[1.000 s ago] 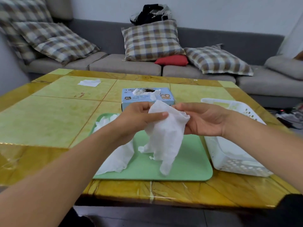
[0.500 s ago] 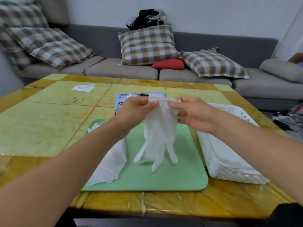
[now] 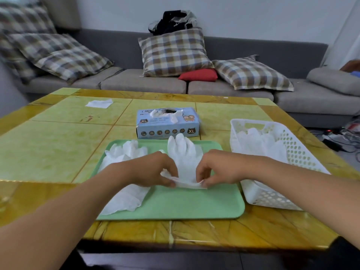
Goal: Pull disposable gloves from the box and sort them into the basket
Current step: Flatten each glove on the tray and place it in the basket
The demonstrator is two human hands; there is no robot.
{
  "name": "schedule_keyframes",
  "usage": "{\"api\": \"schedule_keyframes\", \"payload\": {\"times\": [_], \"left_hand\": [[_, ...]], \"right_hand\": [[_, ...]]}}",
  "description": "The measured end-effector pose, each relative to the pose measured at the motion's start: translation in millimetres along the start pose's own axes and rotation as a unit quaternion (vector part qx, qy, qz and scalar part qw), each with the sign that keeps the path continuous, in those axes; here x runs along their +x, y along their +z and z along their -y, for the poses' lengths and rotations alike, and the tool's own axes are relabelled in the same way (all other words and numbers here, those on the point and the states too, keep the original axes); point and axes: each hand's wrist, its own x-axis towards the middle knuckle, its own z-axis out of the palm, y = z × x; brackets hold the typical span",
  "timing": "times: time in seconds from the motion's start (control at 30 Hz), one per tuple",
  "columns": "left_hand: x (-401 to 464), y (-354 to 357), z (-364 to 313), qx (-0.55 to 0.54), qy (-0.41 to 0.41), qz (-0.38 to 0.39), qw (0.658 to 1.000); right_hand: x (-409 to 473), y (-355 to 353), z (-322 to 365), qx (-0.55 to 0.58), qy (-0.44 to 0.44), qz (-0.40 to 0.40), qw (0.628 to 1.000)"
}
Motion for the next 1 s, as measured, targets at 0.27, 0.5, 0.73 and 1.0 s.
{"api": "schedule_keyframes", "payload": {"times": [0.27,0.5,0.73,1.0], "left_hand": [[-15.4,5.0,-13.5,-0.044,0.003,0.076,0.996],[-22.4,-19.8,-5.9,0.028,-0.041,-0.01,0.999],[-60.4,-56.9,36.0,0.088,-0.184,-0.086,0.975],[-90.9,-53.0,47.3,-0.042,-0.308,-0.043,0.949]], "right_hand": [[4.3,-8.3,28.9,0.037,-0.003,0.071,0.997],[26.3,7.7,13.8,-0.106,0.096,0.049,0.989],[53.1,13.6,88.5,0.001,-0.056,-0.095,0.994],[93.5,48.7,116.3,0.07,-0.052,-0.068,0.994]]}}
